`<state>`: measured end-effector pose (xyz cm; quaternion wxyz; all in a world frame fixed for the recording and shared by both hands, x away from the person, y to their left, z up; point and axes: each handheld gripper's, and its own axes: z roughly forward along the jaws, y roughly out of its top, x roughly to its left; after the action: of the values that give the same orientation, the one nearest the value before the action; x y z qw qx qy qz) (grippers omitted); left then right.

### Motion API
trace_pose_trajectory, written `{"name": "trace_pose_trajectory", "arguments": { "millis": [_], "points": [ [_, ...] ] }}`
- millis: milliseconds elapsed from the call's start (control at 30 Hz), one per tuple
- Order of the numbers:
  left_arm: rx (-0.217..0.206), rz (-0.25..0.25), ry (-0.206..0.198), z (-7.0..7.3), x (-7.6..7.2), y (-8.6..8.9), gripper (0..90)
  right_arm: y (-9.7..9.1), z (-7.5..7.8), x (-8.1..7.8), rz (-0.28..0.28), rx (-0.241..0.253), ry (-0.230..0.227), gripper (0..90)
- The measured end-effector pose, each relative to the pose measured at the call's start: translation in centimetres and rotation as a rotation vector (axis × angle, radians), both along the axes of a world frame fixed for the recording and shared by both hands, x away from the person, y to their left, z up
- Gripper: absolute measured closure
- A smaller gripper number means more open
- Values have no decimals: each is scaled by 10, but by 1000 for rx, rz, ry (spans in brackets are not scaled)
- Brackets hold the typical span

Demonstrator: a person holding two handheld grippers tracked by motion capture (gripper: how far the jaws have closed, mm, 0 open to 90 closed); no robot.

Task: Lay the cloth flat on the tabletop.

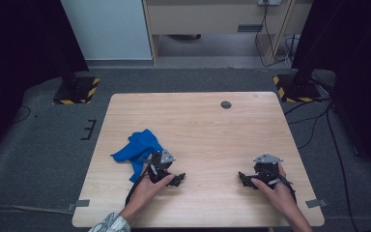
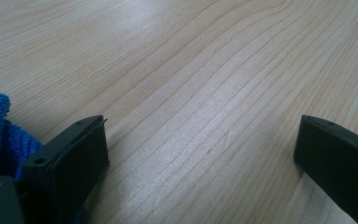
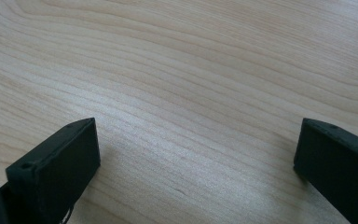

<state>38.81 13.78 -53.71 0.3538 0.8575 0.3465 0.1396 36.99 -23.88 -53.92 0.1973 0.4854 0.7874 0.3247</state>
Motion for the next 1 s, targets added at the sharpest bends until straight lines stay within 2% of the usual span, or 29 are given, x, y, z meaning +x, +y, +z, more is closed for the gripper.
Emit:
{"name": "trace_pose_trajectory", "arguments": {
  "millis": [167,267,500,600,667,733,1000],
  "points": [
    [-5,4,1,0,0,0,28,0,0,0,0,0,0,5],
    [-31,4,-1,3,-1,2,38,0,0,0,-1,1,1,5],
    [-85,5,-57,21,-6,9,46,-1,0,-1,5,1,-1,5],
    [-115,26,-100,33,-6,18,50,-1,0,-1,4,-1,-1,5],
    [-140,39,-101,38,-5,25,50,0,0,-1,2,1,0,5],
    [-149,58,-110,42,-4,32,50,0,0,-1,3,1,0,5],
    [-138,92,-124,48,0,50,50,-1,0,-1,3,1,0,5]
  ]
}}
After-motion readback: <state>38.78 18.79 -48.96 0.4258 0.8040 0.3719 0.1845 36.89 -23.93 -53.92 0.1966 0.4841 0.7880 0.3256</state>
